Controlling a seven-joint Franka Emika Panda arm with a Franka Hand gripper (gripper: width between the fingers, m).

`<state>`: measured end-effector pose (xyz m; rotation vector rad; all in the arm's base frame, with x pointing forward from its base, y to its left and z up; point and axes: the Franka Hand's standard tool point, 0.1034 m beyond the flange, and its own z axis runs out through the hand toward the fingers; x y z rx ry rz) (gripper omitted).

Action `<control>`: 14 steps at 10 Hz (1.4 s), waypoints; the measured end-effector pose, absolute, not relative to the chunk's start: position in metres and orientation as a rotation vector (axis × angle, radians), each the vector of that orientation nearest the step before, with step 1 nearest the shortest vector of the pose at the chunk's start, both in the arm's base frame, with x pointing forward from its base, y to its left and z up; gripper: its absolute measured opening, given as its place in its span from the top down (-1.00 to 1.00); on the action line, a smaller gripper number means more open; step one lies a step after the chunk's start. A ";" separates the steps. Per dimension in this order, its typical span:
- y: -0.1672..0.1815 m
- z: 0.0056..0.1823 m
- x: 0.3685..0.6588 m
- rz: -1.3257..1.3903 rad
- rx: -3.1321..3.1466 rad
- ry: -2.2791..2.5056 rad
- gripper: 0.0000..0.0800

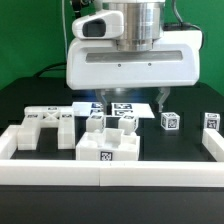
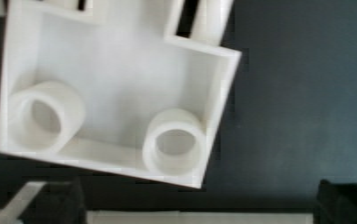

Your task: Assemble chair

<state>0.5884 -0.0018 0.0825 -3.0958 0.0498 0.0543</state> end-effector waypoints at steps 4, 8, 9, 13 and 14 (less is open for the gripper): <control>0.002 0.069 0.585 0.064 -3.071 0.291 -0.62; 0.007 0.038 0.582 0.038 -3.077 0.236 -0.62; 0.008 0.031 0.581 0.034 -3.078 0.233 -0.62; 0.010 0.017 0.575 0.037 -3.082 0.185 -0.62; 0.009 0.016 0.574 0.039 -3.083 0.180 -0.62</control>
Offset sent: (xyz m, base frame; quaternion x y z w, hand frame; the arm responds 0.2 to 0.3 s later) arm -0.0094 -0.0118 -0.0258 -0.0231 0.0080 0.0940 0.9953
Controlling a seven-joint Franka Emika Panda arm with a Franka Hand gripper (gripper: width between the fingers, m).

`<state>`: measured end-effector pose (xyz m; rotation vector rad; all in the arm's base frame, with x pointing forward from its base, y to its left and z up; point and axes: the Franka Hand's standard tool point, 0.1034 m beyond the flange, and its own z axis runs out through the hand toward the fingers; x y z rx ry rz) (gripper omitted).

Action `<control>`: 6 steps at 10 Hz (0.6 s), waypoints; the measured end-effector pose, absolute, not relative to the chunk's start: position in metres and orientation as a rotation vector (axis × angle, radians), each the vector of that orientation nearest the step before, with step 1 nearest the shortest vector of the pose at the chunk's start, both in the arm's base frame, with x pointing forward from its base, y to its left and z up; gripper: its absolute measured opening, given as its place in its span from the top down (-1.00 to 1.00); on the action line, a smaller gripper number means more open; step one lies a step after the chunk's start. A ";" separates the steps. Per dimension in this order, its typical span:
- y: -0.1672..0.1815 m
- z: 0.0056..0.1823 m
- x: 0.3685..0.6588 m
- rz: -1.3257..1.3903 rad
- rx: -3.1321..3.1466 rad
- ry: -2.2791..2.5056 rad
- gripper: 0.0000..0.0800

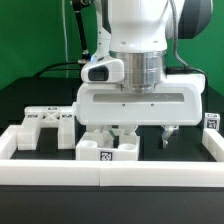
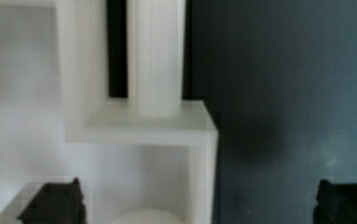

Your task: Assemble chair

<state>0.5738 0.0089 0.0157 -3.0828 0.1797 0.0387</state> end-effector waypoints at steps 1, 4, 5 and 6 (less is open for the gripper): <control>0.009 0.015 0.574 0.039 -3.083 0.180 -0.62; 0.010 0.015 0.574 0.039 -3.083 0.177 0.07; 0.010 0.015 0.574 0.039 -3.083 0.177 0.45; 0.010 0.015 0.574 0.039 -3.083 0.177 0.45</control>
Offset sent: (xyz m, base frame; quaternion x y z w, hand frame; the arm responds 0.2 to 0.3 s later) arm 0.0000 0.0000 0.0000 0.0000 0.0000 0.0000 1.0000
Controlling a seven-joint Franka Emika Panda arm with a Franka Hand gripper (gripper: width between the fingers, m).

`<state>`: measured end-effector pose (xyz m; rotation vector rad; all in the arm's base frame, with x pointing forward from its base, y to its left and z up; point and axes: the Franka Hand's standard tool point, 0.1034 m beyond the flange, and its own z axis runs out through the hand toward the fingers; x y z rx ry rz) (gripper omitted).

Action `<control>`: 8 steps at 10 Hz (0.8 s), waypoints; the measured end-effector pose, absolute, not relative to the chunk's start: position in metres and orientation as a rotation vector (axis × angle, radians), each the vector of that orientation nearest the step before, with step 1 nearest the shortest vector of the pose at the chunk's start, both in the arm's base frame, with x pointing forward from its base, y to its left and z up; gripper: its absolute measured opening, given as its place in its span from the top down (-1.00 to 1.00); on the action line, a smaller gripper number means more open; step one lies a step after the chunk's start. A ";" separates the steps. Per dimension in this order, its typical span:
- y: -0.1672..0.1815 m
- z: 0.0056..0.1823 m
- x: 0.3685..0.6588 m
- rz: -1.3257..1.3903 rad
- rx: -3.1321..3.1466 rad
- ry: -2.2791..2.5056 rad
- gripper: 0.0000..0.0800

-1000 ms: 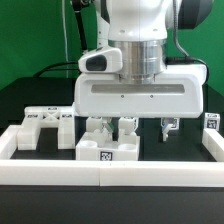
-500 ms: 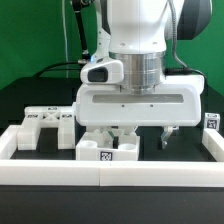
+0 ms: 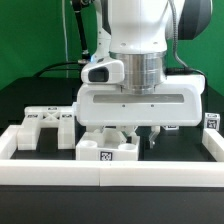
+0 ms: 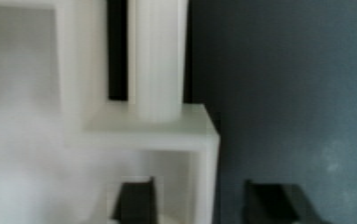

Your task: Assemble chair

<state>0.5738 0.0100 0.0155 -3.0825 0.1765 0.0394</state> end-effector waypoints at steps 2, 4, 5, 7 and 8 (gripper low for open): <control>0.010 0.016 0.574 0.038 -3.083 0.176 0.92; 0.010 0.016 0.574 0.038 -3.082 0.176 0.92; 0.010 0.016 0.574 0.038 -3.083 0.176 0.92; 0.010 0.016 0.574 0.038 -3.083 0.176 0.92; 0.010 0.016 0.574 0.038 -3.083 0.176 0.92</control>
Offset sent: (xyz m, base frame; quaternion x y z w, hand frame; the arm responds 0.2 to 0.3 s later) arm 0.0000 0.0000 0.0000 0.0000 0.0000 0.0000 1.0000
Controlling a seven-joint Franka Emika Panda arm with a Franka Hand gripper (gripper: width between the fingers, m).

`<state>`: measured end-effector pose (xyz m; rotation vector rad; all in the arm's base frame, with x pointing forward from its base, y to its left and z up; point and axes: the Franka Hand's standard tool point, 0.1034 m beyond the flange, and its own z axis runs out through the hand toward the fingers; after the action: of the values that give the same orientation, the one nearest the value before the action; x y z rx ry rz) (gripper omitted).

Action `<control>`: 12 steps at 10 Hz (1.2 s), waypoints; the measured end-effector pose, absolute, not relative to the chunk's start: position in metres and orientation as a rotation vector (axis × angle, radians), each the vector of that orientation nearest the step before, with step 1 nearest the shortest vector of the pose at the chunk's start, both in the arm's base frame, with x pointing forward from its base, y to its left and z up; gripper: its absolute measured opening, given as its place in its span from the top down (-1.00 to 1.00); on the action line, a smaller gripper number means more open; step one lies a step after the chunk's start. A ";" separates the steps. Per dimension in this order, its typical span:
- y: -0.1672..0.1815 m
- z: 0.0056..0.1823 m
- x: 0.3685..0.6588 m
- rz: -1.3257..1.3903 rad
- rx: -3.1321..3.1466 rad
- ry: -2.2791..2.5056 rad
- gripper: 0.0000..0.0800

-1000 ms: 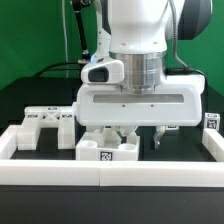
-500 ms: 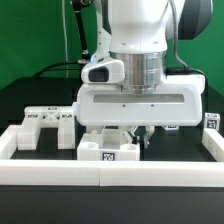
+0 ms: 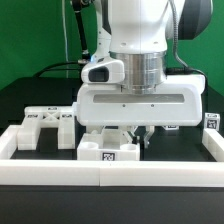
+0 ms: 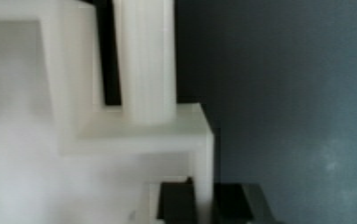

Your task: Assemble chair

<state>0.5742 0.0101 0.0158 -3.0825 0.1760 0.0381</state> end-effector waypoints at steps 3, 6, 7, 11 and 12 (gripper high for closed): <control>0.025 0.015 0.574 0.041 -3.080 0.144 0.91; 0.065 0.015 0.579 0.031 -3.077 0.072 0.91; 0.075 0.016 0.586 0.019 -3.076 0.046 0.91; 0.078 0.016 0.588 0.012 -3.077 0.029 0.91; 0.078 0.016 0.588 0.011 -3.077 0.029 0.91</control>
Offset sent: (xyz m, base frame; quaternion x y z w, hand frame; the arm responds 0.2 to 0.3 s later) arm 0.0022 0.0451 -0.0070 0.0155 -0.0117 -0.0083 0.9998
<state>0.5880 0.0785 0.0160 -3.0768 0.0293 0.0115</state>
